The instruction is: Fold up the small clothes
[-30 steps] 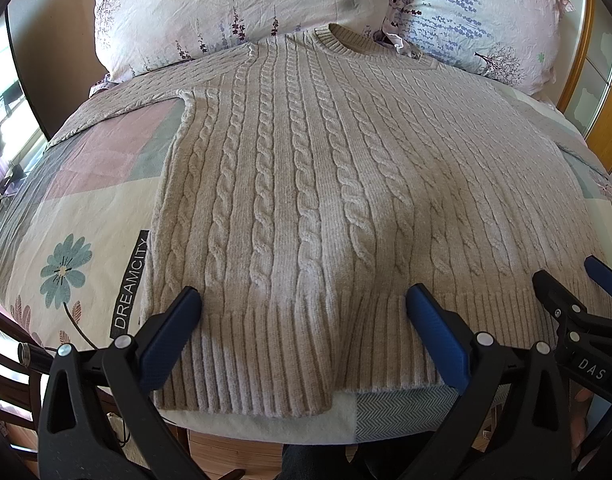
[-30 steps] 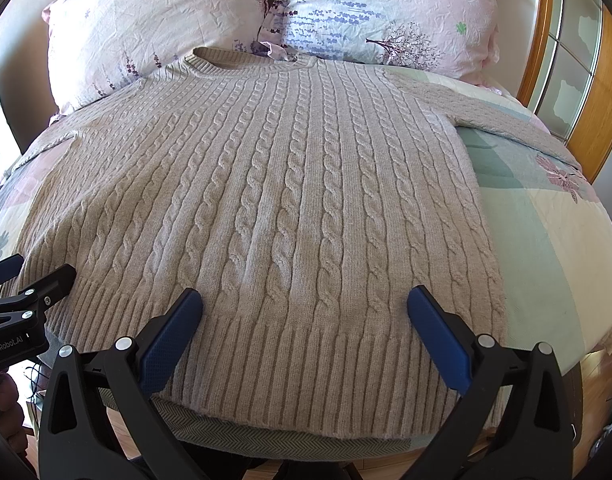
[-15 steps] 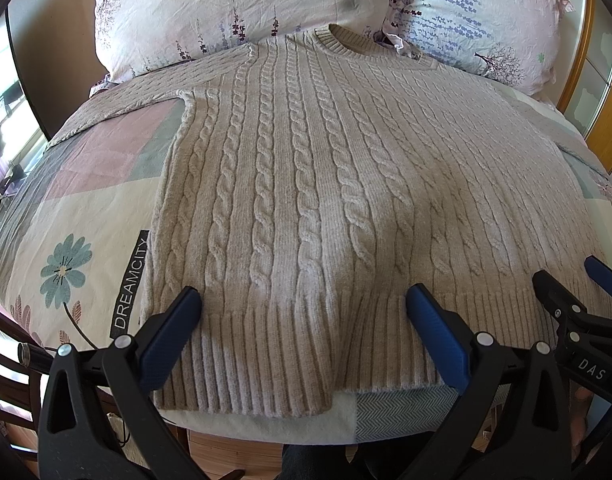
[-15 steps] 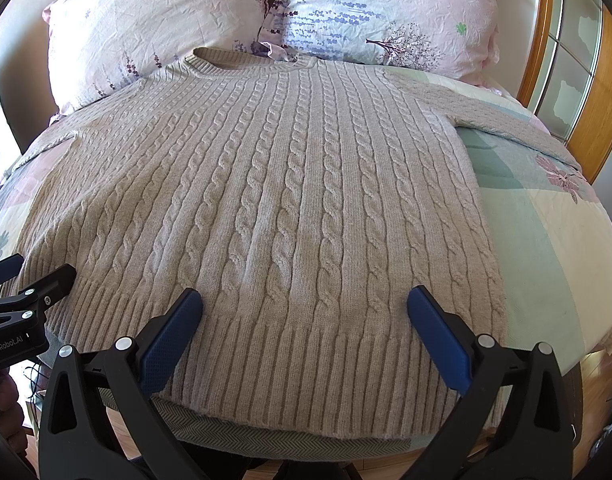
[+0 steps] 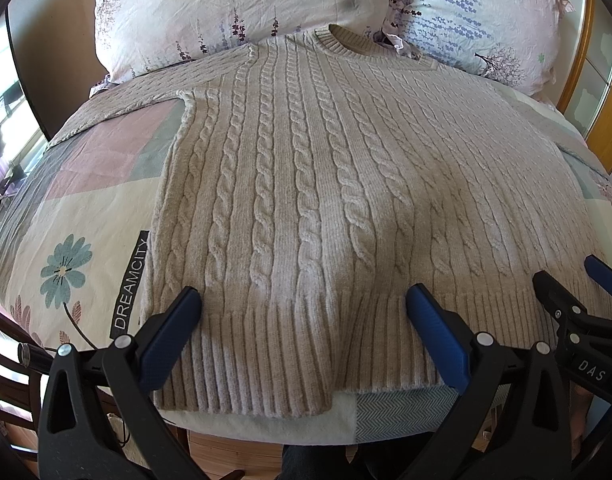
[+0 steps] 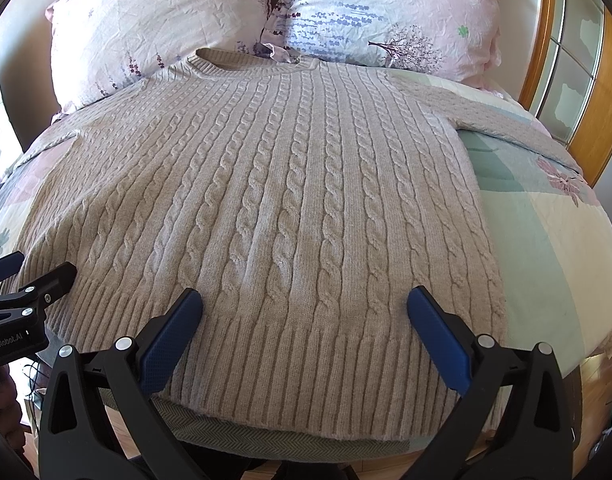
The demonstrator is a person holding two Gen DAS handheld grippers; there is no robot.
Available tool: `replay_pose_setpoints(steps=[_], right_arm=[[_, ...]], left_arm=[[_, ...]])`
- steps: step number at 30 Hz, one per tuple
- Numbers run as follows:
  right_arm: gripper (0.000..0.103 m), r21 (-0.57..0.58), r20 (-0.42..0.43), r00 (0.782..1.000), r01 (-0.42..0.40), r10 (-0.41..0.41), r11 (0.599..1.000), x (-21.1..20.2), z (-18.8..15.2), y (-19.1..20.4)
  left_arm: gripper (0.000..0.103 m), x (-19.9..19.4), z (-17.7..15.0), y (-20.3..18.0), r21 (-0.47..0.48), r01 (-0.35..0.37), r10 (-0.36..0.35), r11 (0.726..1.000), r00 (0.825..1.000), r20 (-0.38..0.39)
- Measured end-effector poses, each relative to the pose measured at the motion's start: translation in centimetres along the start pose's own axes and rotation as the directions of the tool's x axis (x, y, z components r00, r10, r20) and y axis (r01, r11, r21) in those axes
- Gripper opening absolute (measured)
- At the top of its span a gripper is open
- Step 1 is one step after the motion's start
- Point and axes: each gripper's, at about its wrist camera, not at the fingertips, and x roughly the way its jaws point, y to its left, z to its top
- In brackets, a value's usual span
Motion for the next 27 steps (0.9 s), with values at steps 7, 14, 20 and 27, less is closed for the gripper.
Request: replay_pose_setpoints(steps=[7, 14, 20, 27], right_arm=[[0.102, -0.031, -0.016, 1.0, -0.02, 0.019, 0.999, 0.2, 0.4, 0.0], [0.102, -0.076, -0.044, 0.996, -0.083, 0.08, 0.994, 0.7, 1.2, -0.5], [0.102, 0.282, 0.084, 0.994, -0.093, 0.072, 0.955, 0.9, 8.4, -14.5], [0.074, 0.849, 0.048, 0.998, -0.023, -0.034, 0.528, 6.2, 13.1, -40.2]], left_arm=[[0.101, 0.3, 0.6, 0.0, 0.011, 0.009, -0.009, 1.0, 1.0, -0.027], [0.101, 0.3, 1.0, 0.0, 0.033, 0.017, -0.016, 0.999, 0.999, -0.048], [0.101, -0.2, 4.0, 4.4, -0.241, 0.238, -0.254, 0.941, 0.967, -0.034], [0.101, -1.0, 7.6, 8.4, -0.419, 0.196, -0.161, 0.887, 0.98, 0.117]])
